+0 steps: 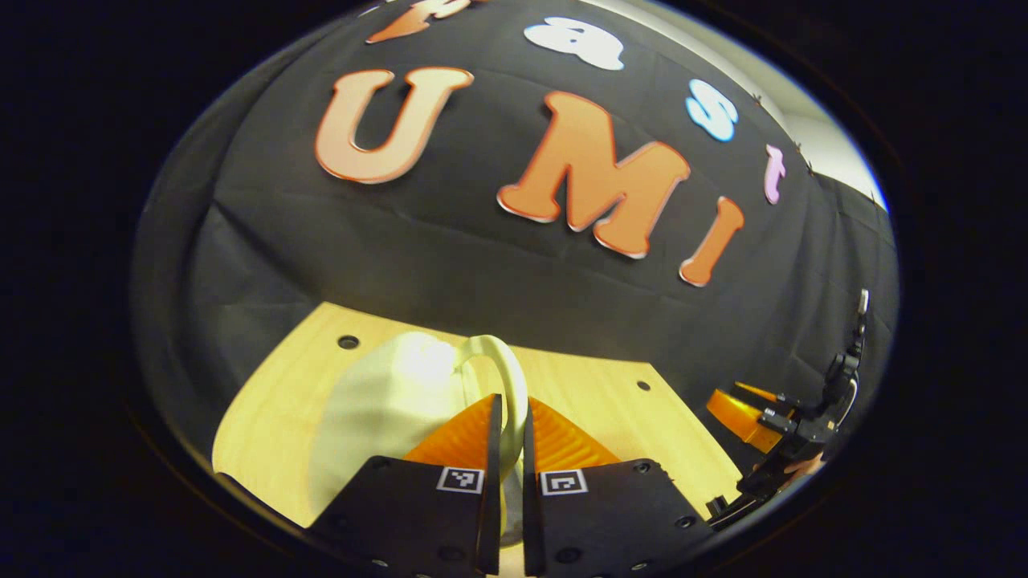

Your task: First open the suitcase, pack the skin care products into it, and then close the suitcase.

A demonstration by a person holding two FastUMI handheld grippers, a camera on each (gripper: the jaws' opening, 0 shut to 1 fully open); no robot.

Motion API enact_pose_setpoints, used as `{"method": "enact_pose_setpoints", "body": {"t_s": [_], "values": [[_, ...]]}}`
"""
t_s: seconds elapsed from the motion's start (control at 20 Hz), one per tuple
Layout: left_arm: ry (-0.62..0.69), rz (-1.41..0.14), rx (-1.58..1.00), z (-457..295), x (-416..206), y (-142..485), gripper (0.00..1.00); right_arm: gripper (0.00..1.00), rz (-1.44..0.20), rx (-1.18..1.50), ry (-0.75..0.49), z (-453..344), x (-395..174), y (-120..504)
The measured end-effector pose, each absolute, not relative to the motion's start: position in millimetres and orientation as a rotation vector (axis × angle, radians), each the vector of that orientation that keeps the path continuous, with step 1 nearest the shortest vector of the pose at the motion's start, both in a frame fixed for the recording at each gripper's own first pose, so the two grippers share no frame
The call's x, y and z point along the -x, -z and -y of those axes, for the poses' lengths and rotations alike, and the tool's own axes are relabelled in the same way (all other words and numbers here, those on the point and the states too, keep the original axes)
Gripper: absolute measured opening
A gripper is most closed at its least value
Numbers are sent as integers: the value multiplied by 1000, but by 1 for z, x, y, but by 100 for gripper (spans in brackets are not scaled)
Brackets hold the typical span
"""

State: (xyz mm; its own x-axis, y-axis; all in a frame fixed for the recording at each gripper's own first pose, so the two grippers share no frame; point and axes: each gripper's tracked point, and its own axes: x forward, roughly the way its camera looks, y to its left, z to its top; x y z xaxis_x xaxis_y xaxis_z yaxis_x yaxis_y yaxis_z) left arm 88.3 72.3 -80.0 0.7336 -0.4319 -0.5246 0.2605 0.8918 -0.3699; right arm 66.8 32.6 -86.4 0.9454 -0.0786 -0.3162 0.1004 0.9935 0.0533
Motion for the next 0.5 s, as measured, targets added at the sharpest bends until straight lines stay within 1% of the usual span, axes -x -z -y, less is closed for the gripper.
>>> {"method": "enact_pose_setpoints", "body": {"t_s": [0.25, 0.5], "values": [[466, -764, 183, -3, -62, 147, 12, 91, -324, -73, 112, -6, -60, 90], [451, -839, 52, 33, -47, 199, 12, 90, -334, -82, 135, 19, -52, 97]]}}
